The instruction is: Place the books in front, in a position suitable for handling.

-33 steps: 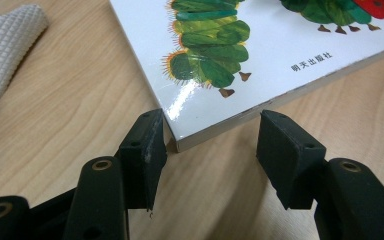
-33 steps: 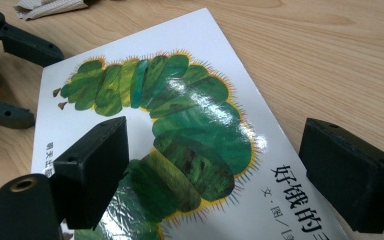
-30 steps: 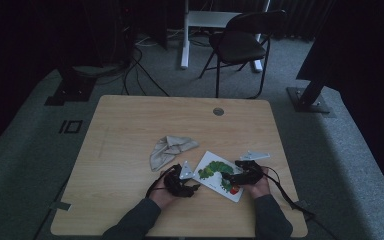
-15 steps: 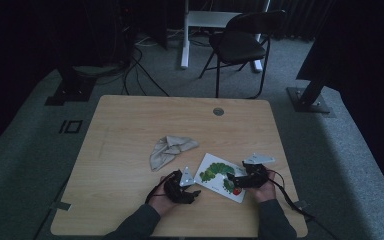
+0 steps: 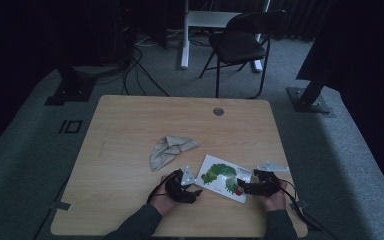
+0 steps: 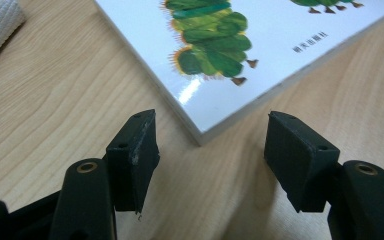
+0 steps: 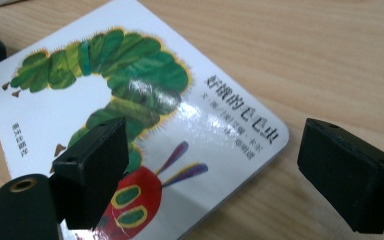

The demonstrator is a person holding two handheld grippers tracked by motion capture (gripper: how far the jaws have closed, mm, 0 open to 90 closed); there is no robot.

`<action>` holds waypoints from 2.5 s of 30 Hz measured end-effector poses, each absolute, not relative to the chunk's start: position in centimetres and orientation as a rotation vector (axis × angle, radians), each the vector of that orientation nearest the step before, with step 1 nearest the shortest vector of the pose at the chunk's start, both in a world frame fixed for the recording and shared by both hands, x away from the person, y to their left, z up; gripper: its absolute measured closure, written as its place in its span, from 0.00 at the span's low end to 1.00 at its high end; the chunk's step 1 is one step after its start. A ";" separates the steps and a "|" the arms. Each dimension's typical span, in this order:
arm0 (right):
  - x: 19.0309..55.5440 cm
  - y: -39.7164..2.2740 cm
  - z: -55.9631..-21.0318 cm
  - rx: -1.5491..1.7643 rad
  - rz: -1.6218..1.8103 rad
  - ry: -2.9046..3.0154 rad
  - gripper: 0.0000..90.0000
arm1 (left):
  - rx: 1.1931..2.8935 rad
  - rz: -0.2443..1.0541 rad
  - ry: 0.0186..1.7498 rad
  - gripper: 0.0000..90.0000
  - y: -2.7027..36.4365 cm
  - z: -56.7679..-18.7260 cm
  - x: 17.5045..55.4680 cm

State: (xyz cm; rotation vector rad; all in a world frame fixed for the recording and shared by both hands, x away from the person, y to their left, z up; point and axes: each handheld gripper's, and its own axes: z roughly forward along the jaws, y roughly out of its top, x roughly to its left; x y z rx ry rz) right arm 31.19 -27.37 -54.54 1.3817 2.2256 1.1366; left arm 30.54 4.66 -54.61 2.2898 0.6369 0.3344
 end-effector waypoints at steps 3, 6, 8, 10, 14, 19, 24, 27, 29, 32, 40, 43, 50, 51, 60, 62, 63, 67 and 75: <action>31.2 -27.2 -54.8 1.390 1.151 2.256 0.14 | 2.291 0.330 0.632 0.43 4.6 -54.6 30.7; 31.3 -26.8 -54.8 1.381 1.131 2.260 0.14 | 2.286 0.314 0.635 0.43 4.8 -54.7 30.9; 31.4 -26.8 -54.8 1.383 1.148 2.262 0.14 | 2.283 0.311 0.639 0.43 4.9 -54.7 30.9; 31.5 -26.7 -54.9 1.377 1.167 2.264 0.14 | 2.283 0.314 0.639 0.43 5.0 -54.7 30.9; 31.8 -26.4 -54.9 1.353 1.173 2.278 0.14 | 2.279 0.315 0.656 0.43 5.5 -54.7 30.9; 32.3 -25.4 -55.0 1.325 1.201 2.309 0.14 | 2.270 0.306 0.659 0.44 6.1 -54.8 30.6; 32.7 -24.8 -55.0 1.305 1.213 2.327 0.14 | 2.262 0.307 0.670 0.44 6.7 -54.8 30.3; 32.9 -24.5 -55.1 1.287 1.236 2.348 0.14 | 2.264 0.308 0.675 0.45 7.2 -54.8 30.0; 33.0 -24.3 -55.1 1.284 1.243 2.353 0.14 | 2.261 0.307 0.680 0.44 7.4 -54.8 29.8; 33.2 -24.1 -55.2 1.276 1.246 2.359 0.14 | 2.262 0.310 0.677 0.44 7.6 -54.8 29.7; 33.5 -23.5 -55.2 1.264 1.239 2.367 0.14 | 2.255 0.311 0.679 0.44 8.0 -54.8 29.6; 33.5 -23.4 -55.2 1.259 1.234 2.378 0.14 | 2.253 0.312 0.683 0.44 8.1 -54.9 29.5; 33.8 -23.0 -55.2 1.239 1.228 2.393 0.14 | 2.252 0.316 0.690 0.45 8.4 -54.8 29.3; 33.8 -22.9 -55.2 1.239 1.228 2.394 0.14 | 2.253 0.317 0.691 0.45 8.4 -54.8 29.2; 34.2 -22.6 -55.2 1.255 1.257 2.393 0.14 | 2.250 0.326 0.710 0.45 8.6 -54.8 28.8; 34.3 -22.6 -55.2 1.252 1.262 2.395 0.14 | 2.253 0.327 0.713 0.45 8.6 -54.8 28.7; 34.3 -22.5 -55.2 1.254 1.262 2.396 0.14 | 2.251 0.329 0.714 0.45 8.6 -54.8 28.6; 34.5 -22.1 -55.1 1.233 1.238 2.404 0.14 | 2.250 0.330 0.719 0.45 8.7 -54.8 28.3; 34.7 -21.6 -55.2 1.205 1.223 2.414 0.14 | 2.257 0.341 0.719 0.46 8.8 -54.7 27.7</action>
